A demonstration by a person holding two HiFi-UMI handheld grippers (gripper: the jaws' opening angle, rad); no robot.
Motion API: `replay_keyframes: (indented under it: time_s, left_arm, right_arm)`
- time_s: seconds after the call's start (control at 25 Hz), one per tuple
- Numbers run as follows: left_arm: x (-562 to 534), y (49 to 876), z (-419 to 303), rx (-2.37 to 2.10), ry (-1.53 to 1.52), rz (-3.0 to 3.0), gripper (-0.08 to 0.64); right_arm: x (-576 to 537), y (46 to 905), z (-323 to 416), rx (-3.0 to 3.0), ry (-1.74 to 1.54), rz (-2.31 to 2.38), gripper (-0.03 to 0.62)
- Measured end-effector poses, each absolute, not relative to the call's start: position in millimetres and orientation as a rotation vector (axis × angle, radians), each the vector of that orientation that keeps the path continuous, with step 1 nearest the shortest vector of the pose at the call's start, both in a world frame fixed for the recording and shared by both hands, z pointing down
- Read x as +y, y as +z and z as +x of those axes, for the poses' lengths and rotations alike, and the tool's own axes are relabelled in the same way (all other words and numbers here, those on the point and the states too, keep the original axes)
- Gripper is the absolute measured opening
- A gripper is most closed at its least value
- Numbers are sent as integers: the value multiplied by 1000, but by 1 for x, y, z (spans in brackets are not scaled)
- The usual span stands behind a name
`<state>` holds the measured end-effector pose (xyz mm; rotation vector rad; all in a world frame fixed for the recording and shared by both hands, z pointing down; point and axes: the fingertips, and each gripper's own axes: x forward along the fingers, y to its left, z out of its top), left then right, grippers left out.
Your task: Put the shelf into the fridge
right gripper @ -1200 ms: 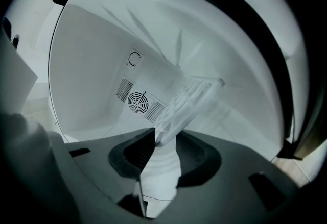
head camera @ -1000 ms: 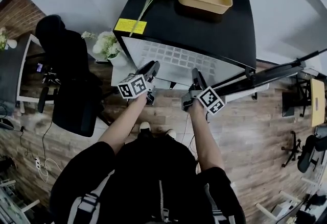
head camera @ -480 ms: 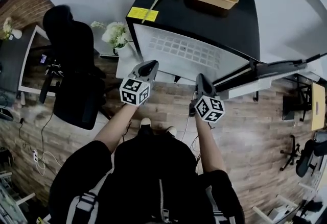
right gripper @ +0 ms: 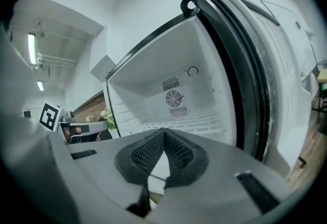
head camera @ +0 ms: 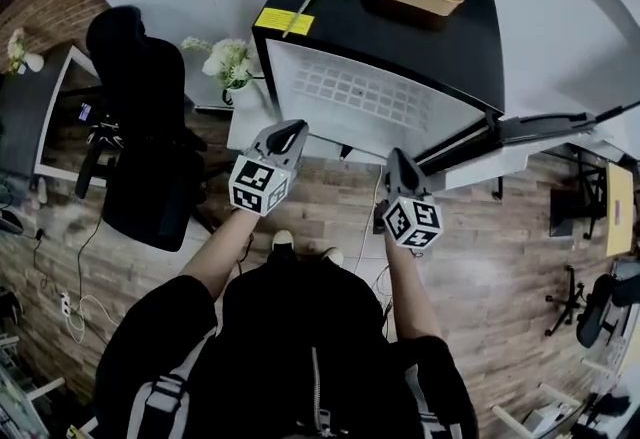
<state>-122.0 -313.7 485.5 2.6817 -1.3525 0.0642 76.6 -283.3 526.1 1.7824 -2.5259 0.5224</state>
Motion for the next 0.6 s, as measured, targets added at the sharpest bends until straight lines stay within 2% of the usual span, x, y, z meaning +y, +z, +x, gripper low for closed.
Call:
replay_keyframes:
  time_s: [0.6]
  left_arm:
    - [-302,485,-120,-1341,57,2686,35]
  right_arm:
    - [-272,516,81,-2534,458,1803,6]
